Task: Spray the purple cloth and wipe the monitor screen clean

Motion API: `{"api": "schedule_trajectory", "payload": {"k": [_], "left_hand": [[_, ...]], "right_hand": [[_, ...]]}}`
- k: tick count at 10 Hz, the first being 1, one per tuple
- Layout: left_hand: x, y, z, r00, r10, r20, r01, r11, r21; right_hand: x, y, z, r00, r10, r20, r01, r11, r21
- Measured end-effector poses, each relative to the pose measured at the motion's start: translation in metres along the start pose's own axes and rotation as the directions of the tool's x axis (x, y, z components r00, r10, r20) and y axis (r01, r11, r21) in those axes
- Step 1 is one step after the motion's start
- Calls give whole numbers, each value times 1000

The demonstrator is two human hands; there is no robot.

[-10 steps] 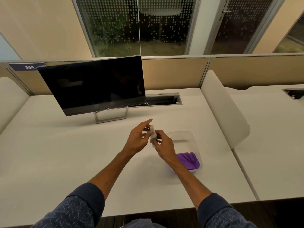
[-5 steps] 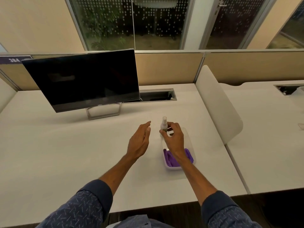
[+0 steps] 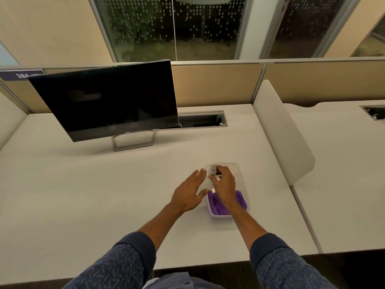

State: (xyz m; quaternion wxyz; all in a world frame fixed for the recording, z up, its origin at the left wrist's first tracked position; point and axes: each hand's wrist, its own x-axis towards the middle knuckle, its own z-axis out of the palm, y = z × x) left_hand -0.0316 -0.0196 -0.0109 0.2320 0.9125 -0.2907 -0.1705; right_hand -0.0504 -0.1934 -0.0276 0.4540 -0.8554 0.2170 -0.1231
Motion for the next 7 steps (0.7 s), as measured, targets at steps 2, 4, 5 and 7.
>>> {"api": "schedule_trajectory", "payload": {"k": [2, 4, 5, 7], "left_hand": [[0, 2, -5, 1000, -8, 3, 8, 999, 43], [-5, 5, -4, 1000, -11, 19, 11, 999, 40], [-3, 6, -4, 999, -22, 25, 21, 999, 49], [-4, 8, -5, 1000, -4, 16, 3, 999, 51]], "right_hand": [[0, 7, 7, 999, -30, 11, 30, 999, -12], [2, 8, 5, 998, 12, 63, -9, 998, -55], [2, 10, 5, 997, 35, 66, -30, 996, -83], [-4, 4, -7, 999, 25, 38, -22, 998, -64]]}}
